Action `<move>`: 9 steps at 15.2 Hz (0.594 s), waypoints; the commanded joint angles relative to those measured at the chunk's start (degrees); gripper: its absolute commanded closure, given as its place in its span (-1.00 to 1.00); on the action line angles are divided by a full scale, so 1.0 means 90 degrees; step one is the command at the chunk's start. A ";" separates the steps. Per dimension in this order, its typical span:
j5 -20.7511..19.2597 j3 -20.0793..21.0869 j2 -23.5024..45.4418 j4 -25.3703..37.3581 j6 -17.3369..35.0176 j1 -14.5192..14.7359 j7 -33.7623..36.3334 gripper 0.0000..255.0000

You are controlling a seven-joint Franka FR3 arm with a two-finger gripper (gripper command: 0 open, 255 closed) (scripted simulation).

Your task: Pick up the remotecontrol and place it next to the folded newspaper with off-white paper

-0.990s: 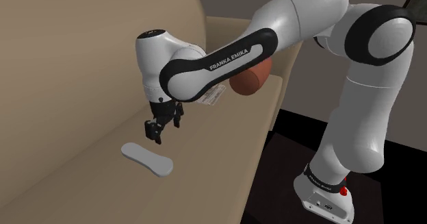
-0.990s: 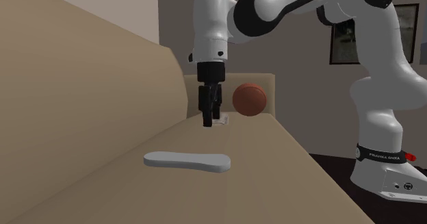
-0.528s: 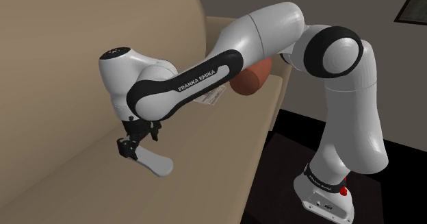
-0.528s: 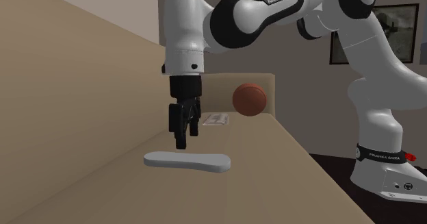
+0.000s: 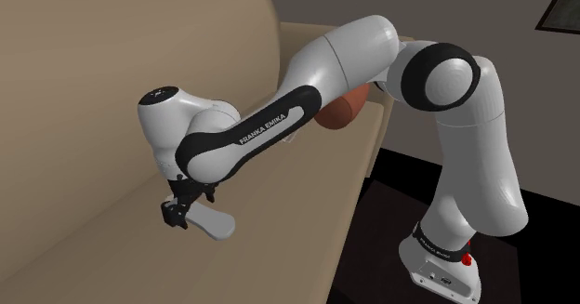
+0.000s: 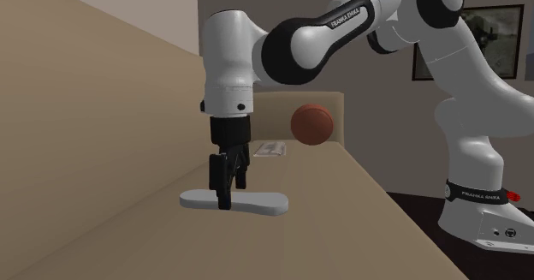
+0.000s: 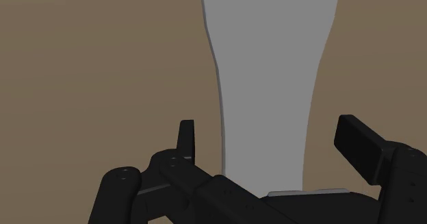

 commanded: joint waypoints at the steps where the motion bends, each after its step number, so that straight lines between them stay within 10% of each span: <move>1: -0.0015 -0.0010 0.0037 -0.0018 0.0056 0.0001 0.0004 -1.00; 7: -0.0015 -0.0010 0.0037 -0.0017 0.0055 0.0001 0.0004 -1.00; 8: -0.0015 -0.0010 0.0037 -0.0017 0.0055 0.0001 0.0004 1.00; 9: -0.0015 -0.0010 0.0037 -0.0017 0.0055 0.0001 0.0004 1.00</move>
